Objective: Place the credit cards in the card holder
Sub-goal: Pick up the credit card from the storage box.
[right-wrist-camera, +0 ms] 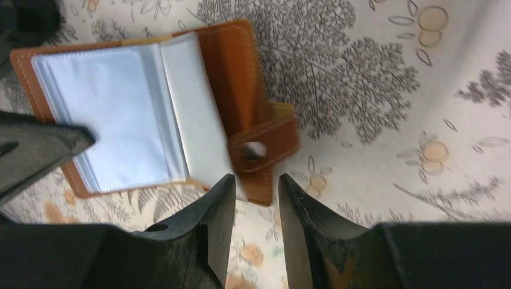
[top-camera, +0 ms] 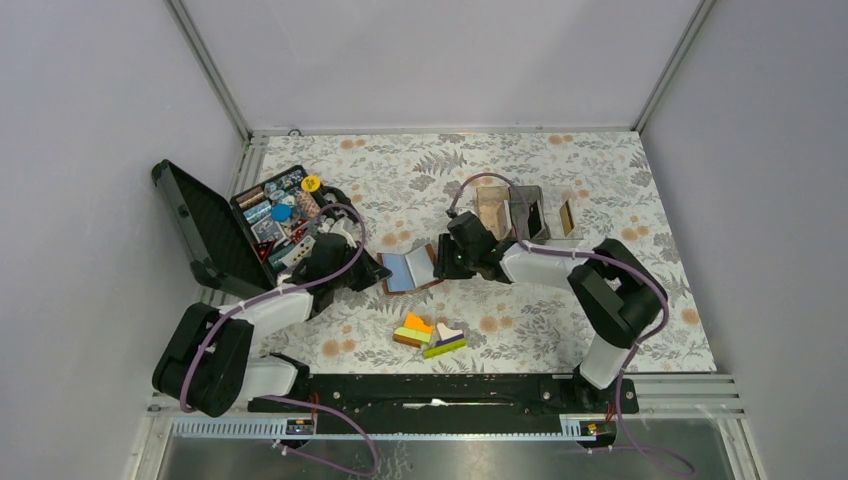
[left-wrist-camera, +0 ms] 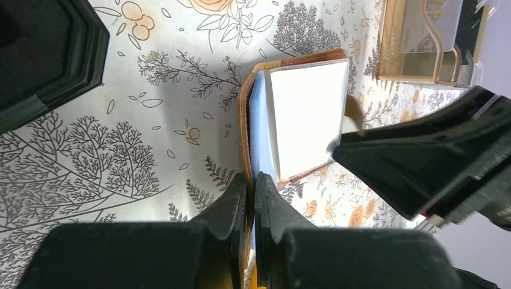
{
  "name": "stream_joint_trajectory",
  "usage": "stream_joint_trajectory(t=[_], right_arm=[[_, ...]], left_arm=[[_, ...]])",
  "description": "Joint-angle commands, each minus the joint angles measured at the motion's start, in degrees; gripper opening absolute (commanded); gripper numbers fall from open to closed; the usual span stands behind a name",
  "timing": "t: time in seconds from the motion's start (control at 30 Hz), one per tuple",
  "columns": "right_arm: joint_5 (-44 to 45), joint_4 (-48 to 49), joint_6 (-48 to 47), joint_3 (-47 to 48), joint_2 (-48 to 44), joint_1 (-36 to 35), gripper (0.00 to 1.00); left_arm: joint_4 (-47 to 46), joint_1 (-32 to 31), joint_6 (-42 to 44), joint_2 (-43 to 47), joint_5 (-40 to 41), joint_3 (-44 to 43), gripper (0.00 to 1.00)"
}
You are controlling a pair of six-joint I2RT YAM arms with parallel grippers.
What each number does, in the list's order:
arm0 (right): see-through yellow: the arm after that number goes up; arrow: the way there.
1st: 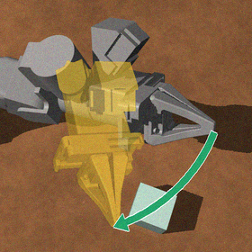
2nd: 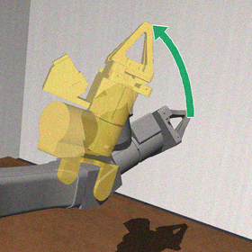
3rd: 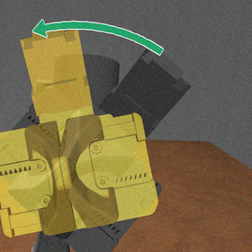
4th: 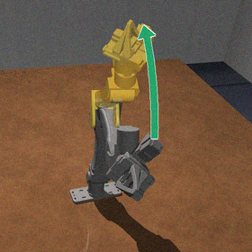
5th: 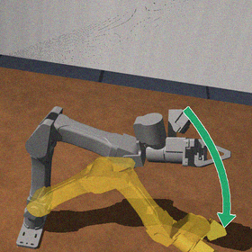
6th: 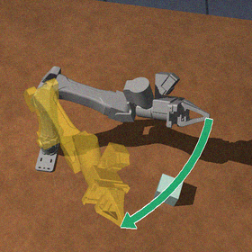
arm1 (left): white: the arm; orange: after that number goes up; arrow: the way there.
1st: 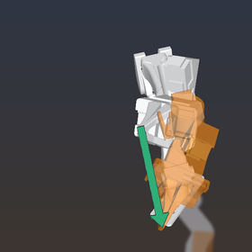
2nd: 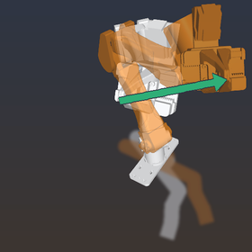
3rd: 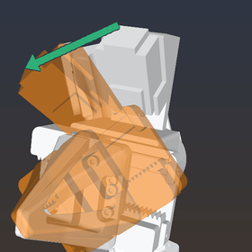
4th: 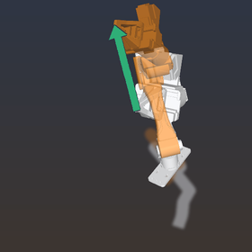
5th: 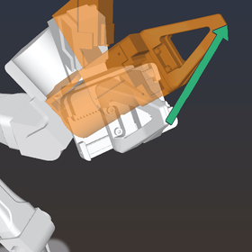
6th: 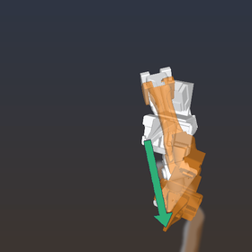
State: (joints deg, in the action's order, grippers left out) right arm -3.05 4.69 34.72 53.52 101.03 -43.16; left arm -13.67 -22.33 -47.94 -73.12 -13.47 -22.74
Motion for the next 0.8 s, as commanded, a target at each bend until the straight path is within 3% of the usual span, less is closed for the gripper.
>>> stream_joint_trajectory(t=[0.0,0.33,0.53,0.77], right_arm=[[0.8,-7.9,-4.9,3.0,-8.8,1.0,0.42],[1.1,-17.1,-12.2,3.9,-20.0,11.5,0.57],[0.6,-17.7,-13.8,7.4,-17.8,18.7,0.58],[8.5,-19.8,-18.6,14.7,-10.4,20.6,0.62]], left_arm=[[9.4,0.3,3.4,1.7,0.0,-5.3,0.00],[26.3,0.4,6.3,-1.2,-2.8,-16.0,0.00],[35.2,0.4,11.6,-3.5,-4.2,-23.7,0.00],[40.5,0.4,18.6,-7.4,-1.6,-30.6,0.00]])
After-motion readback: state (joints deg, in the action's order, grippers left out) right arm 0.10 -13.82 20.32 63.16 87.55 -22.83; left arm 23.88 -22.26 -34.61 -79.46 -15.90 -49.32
